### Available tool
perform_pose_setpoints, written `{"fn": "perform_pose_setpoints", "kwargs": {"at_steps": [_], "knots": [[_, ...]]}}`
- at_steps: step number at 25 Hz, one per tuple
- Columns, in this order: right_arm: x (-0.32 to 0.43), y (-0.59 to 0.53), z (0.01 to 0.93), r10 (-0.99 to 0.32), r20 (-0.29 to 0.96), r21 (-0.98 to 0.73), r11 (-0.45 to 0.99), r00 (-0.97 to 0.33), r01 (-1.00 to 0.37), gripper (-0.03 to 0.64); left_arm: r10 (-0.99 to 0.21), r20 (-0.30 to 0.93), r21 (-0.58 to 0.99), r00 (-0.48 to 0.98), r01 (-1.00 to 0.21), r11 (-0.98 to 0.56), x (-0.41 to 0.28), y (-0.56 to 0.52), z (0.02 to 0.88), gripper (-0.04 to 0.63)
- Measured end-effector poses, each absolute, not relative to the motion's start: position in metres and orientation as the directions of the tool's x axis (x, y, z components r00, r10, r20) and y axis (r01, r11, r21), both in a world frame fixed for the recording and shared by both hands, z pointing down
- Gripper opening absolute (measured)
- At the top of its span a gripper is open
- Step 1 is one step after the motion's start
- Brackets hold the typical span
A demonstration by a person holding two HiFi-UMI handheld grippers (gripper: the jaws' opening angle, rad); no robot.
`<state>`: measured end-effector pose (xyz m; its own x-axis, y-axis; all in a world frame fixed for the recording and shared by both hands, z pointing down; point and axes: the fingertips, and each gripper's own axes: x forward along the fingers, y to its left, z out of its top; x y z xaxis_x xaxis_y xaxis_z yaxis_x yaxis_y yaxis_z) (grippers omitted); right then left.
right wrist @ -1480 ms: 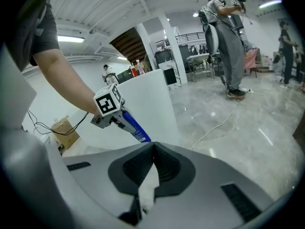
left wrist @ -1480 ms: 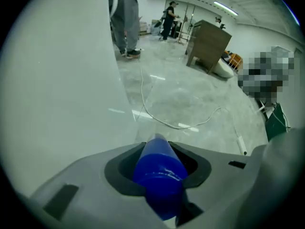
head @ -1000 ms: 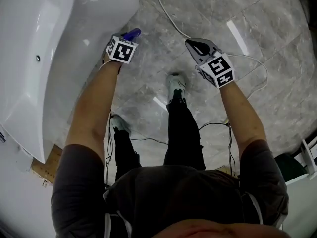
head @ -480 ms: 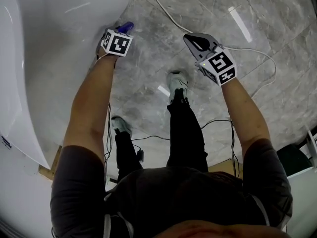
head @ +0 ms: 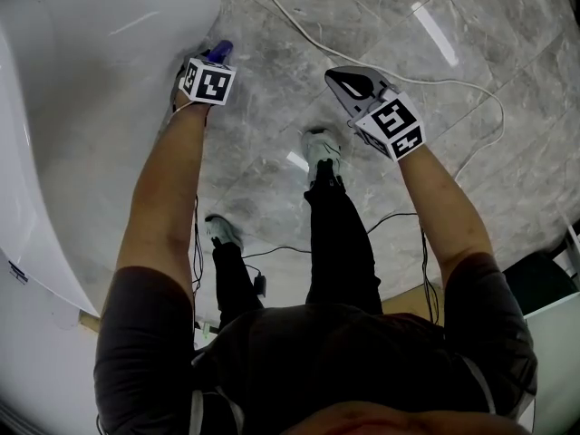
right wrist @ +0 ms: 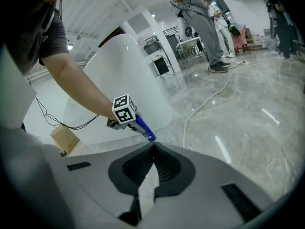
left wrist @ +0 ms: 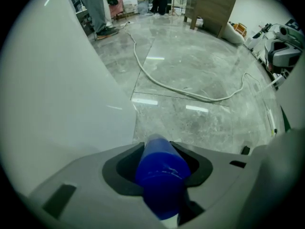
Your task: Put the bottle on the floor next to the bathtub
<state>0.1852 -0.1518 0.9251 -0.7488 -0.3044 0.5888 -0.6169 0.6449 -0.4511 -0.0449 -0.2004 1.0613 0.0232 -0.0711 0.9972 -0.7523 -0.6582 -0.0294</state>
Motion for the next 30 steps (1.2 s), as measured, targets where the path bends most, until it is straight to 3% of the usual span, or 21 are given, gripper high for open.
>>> {"fn": "perform_pose_setpoints", "kwargs": {"at_steps": [4, 8, 14, 21, 30], "knots": [[0.184, -0.147, 0.915, -0.305, 0.590, -0.454, 0.640, -0.748, -0.619, -0.008, -0.083, 0.996, -0.029, 0.032, -0.768, -0.640, -0.046, -0.201, 1.044, 0.261], [0.182, -0.138, 0.878, -0.310, 0.605, -0.452, 0.625, -0.733, -0.637, -0.008, -0.121, 0.992, -0.038, 0.046, -0.791, -0.610, -0.051, -0.196, 1.000, 0.292], [0.160, -0.125, 0.741, -0.340, 0.613, -0.422, 0.622, -0.713, -0.660, -0.008, -0.157, 0.980, 0.021, 0.126, -0.839, -0.543, -0.064, -0.156, 0.877, 0.295], [0.122, -0.119, 0.540, -0.363, 0.584, -0.359, 0.687, -0.726, -0.632, -0.008, -0.265, 0.918, 0.143, 0.295, -0.869, -0.473, -0.065, -0.105, 0.673, 0.295], [0.032, -0.101, 0.304, -0.324, 0.485, -0.285, 0.820, -0.812, -0.497, -0.008, -0.601, 0.680, 0.187, 0.421, -0.891, -0.413, -0.118, -0.084, 0.365, 0.239]]}}
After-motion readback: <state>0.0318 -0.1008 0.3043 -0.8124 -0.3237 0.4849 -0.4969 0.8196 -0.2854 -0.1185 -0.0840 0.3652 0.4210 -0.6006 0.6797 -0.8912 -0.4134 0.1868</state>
